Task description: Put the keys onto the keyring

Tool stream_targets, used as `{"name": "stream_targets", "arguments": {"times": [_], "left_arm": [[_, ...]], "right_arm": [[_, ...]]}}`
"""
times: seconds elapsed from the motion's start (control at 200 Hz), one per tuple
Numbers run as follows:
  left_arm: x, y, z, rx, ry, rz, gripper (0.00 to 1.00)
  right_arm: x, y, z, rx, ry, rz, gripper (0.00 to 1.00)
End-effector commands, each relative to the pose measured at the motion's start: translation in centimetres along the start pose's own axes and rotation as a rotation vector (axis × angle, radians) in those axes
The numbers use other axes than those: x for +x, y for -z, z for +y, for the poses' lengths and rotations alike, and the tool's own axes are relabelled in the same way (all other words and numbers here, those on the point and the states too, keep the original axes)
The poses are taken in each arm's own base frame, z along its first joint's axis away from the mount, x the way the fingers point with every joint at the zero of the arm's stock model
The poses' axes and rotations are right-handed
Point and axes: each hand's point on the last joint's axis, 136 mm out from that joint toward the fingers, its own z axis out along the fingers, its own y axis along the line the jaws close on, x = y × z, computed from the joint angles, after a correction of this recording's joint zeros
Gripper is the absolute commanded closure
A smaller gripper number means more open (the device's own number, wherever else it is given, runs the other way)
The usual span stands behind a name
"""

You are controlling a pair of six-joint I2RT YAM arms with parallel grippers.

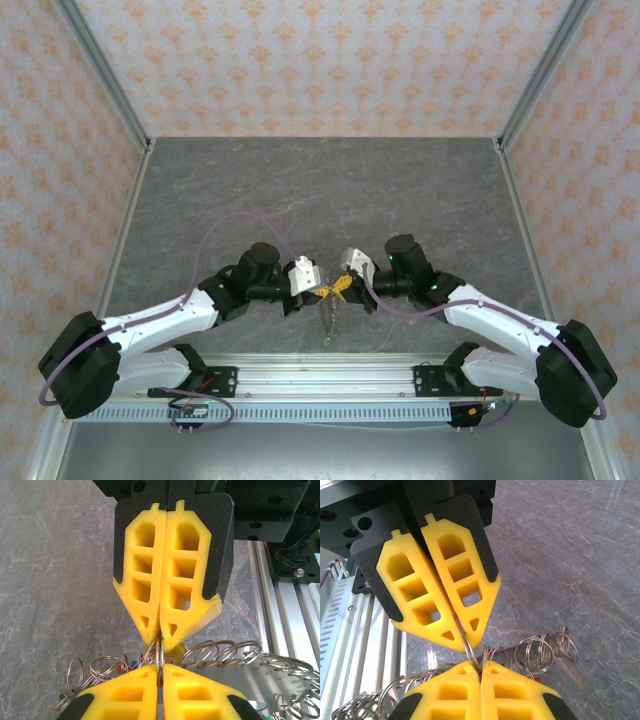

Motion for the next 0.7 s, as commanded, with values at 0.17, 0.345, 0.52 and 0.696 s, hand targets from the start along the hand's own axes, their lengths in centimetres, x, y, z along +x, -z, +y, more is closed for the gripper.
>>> {"name": "stream_targets", "arguments": {"times": [0.17, 0.345, 0.52, 0.696], "left_arm": [[-1.4, 0.3, 0.4, -0.007, -0.079, 0.017, 0.83], [-1.4, 0.0, 0.5, 0.001, -0.08, 0.035, 0.82], [-1.0, -0.3, 0.8, -0.003, -0.075, 0.059, 0.82], [-0.8, -0.2, 0.9, -0.009, -0.08, 0.073, 0.89]], "right_arm": [[-2.3, 0.4, 0.1, -0.011, 0.043, -0.031, 1.0], [-2.7, 0.4, 0.2, -0.012, 0.048, -0.034, 1.0], [-2.9, 0.3, 0.3, -0.017, 0.054, -0.032, 1.0], [-3.1, 0.1, 0.6, -0.028, 0.058, -0.033, 1.0]]}}
